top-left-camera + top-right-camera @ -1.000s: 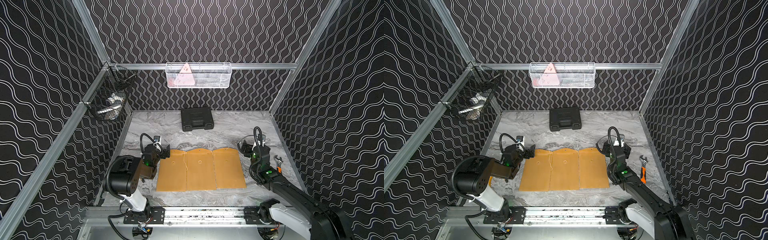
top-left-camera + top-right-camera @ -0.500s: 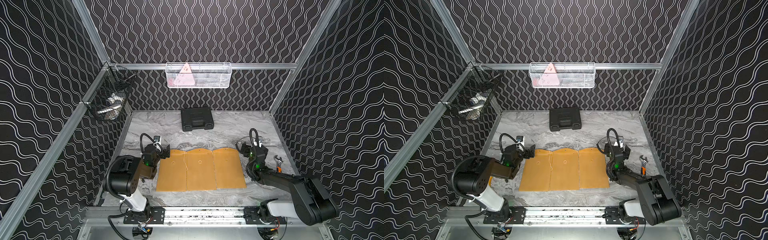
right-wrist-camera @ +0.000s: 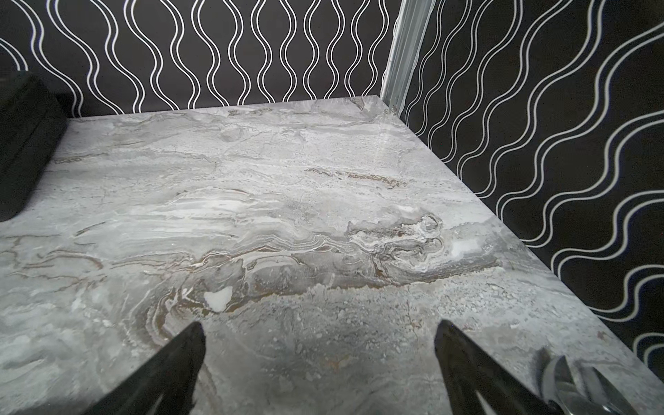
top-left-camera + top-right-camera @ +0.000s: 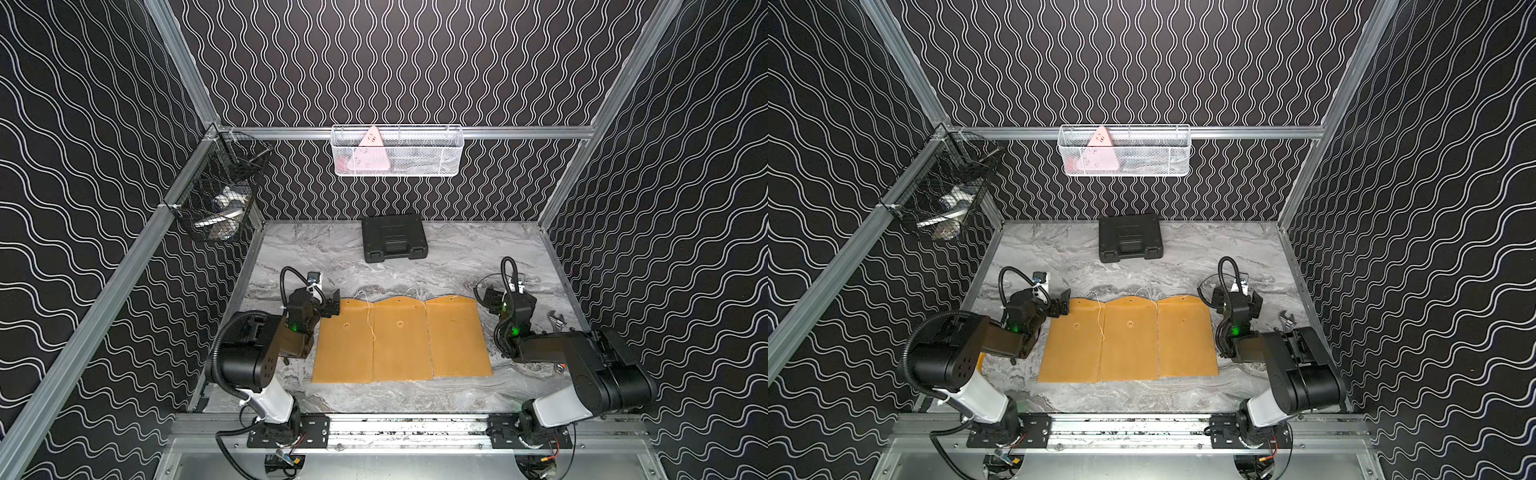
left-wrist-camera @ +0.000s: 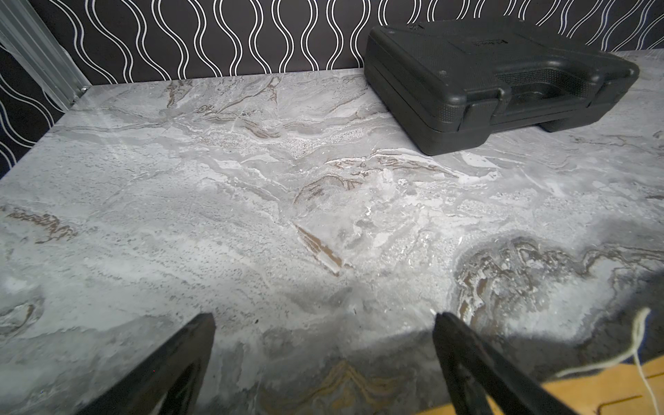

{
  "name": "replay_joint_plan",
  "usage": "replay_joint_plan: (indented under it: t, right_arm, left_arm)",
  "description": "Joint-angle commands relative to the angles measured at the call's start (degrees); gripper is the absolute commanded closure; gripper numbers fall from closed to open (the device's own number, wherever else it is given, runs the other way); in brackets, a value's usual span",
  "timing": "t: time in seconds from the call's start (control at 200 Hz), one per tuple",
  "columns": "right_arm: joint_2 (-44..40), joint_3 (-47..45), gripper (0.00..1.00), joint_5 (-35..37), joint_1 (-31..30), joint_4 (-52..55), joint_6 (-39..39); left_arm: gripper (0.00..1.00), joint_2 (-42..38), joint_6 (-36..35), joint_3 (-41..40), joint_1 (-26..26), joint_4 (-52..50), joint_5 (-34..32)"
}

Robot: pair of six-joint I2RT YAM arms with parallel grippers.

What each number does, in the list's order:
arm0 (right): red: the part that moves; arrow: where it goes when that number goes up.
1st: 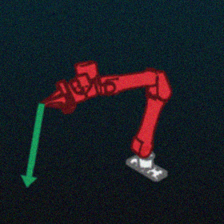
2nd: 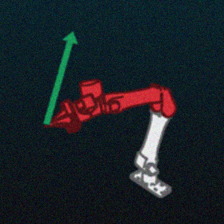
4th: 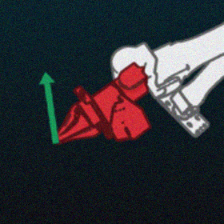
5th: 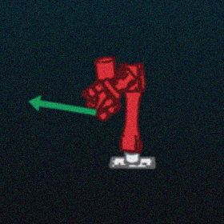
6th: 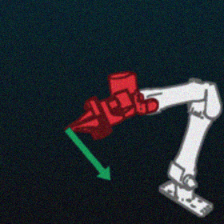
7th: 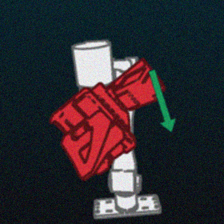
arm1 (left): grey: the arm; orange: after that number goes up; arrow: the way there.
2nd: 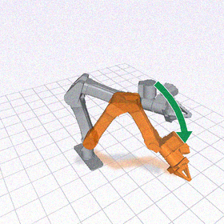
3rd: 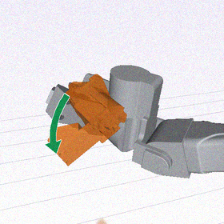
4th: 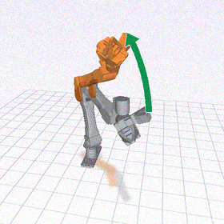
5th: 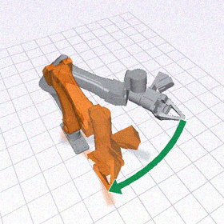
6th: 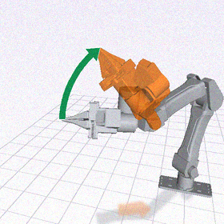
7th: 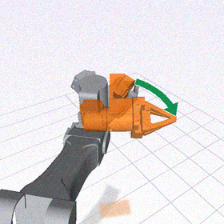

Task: Open the file bag
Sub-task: Reset both arms

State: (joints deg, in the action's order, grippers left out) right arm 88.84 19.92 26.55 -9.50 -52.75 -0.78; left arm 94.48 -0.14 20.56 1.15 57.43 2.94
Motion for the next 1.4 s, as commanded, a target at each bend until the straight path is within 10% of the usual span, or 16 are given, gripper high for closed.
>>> replay_joint_plan:
  t: [0.0,0.435,0.706,1.396]
  right_arm:
    - [1.8,0.4,0.0,-0.4,0.5,-6.0,1.5]
    - [7.7,-3.0,0.0,-10.4,8.6,-16.9,-4.6]
    - [5.8,3.2,0.0,-13.7,10.2,-1.2,-6.6]
    - [6.6,2.6,0.0,-13.7,10.3,-4.1,-5.5]
  left_arm:
    - [0.01,0.3,-1.6,-0.1,0.0,2.8,-0.1]
    - [0.01,0.3,-1.6,0.0,0.0,2.8,-0.1]
    - [0.01,0.3,-1.6,-0.1,0.0,2.8,-0.1]
    - [0.01,0.3,-1.6,0.0,0.0,2.8,-0.1]
